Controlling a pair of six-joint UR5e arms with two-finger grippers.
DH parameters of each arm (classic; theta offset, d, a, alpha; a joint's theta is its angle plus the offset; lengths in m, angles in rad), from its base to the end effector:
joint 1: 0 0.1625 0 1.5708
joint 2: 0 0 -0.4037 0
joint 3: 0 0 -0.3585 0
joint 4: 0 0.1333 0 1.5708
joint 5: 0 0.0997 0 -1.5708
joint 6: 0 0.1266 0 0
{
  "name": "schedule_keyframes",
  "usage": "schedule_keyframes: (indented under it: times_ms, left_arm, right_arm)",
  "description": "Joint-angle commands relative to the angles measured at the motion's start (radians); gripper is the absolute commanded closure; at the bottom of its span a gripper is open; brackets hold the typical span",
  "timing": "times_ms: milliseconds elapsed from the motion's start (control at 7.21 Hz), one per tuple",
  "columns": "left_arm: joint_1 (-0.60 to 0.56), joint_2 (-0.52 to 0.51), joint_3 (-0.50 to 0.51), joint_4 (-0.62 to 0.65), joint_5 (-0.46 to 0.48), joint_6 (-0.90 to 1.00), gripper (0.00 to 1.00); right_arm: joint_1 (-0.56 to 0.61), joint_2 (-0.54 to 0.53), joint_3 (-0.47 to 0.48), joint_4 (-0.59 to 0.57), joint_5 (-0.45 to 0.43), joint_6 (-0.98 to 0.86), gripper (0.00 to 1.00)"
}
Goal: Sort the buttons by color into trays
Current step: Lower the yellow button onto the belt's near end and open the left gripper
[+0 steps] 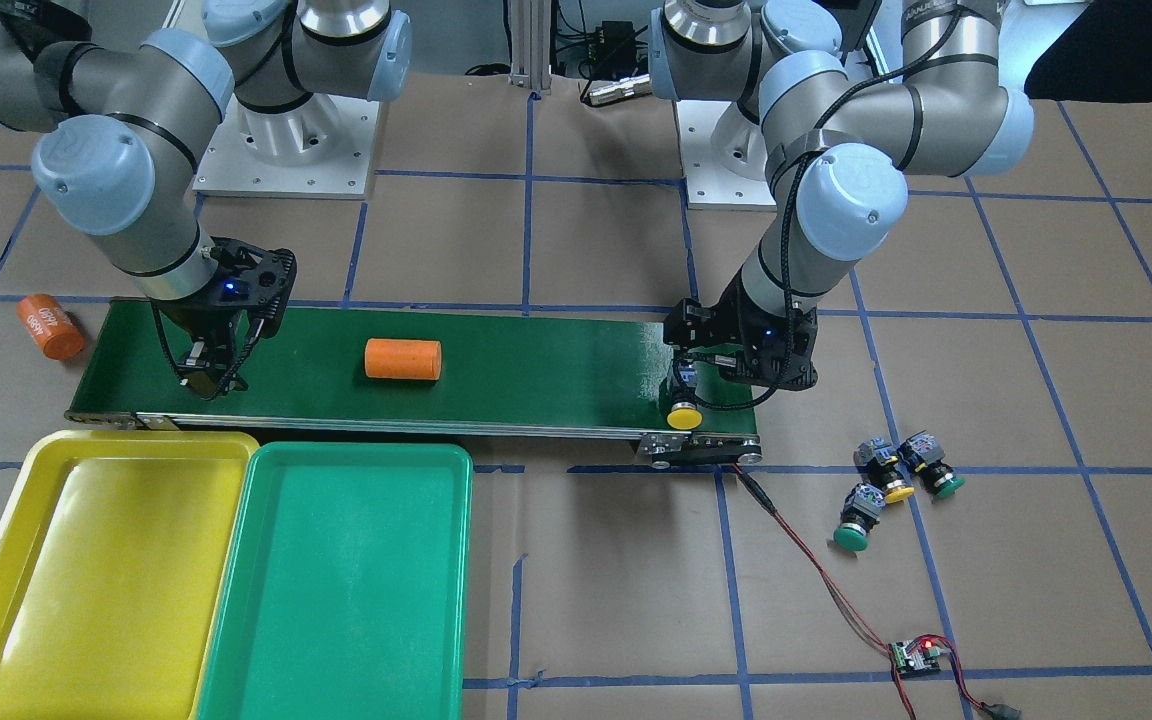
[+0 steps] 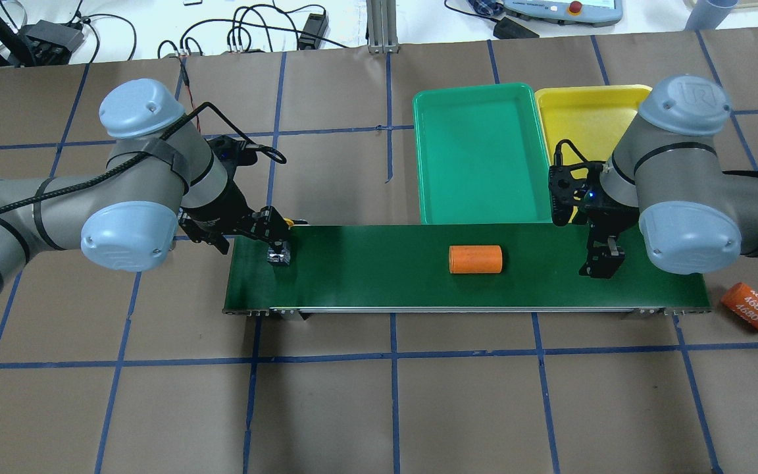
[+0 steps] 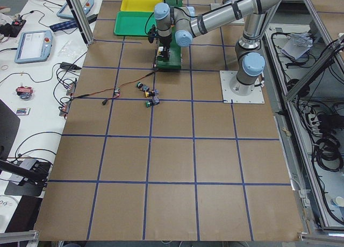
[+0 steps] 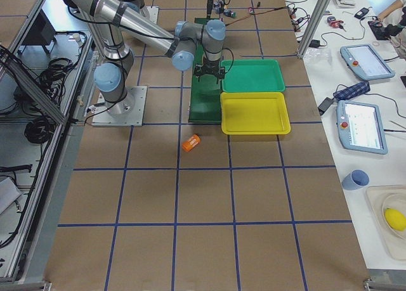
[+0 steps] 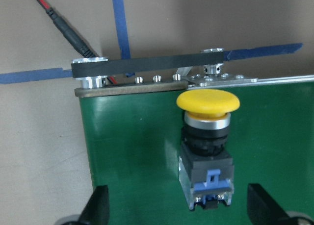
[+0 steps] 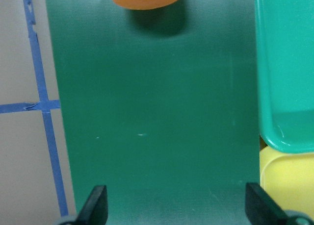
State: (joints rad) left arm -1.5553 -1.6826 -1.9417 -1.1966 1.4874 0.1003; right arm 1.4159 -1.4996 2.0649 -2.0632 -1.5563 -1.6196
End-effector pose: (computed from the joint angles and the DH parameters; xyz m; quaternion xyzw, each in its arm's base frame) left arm -0.1369 -0.4502 0.2611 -0.0400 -0.9969 -0.0517 0.0447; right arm 0.0685 -0.4375 0.2396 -0.6680 0.7433 0.0174 0.0328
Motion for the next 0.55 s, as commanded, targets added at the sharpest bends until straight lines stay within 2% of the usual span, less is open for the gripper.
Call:
schedule_keyframes:
  times_ms: [0,416]
  left_arm:
    - [0.081,0.041,0.098,-0.130,0.124,0.018,0.00]
    - [0.385,0.005,0.093,-0.068,0.111,0.174,0.00]
  right_arm:
    - [0.000,-0.001,0.001,0.000,0.001,0.000,0.00]
    - [0.000,-0.001,0.009,0.000,0.004,-0.002,0.00]
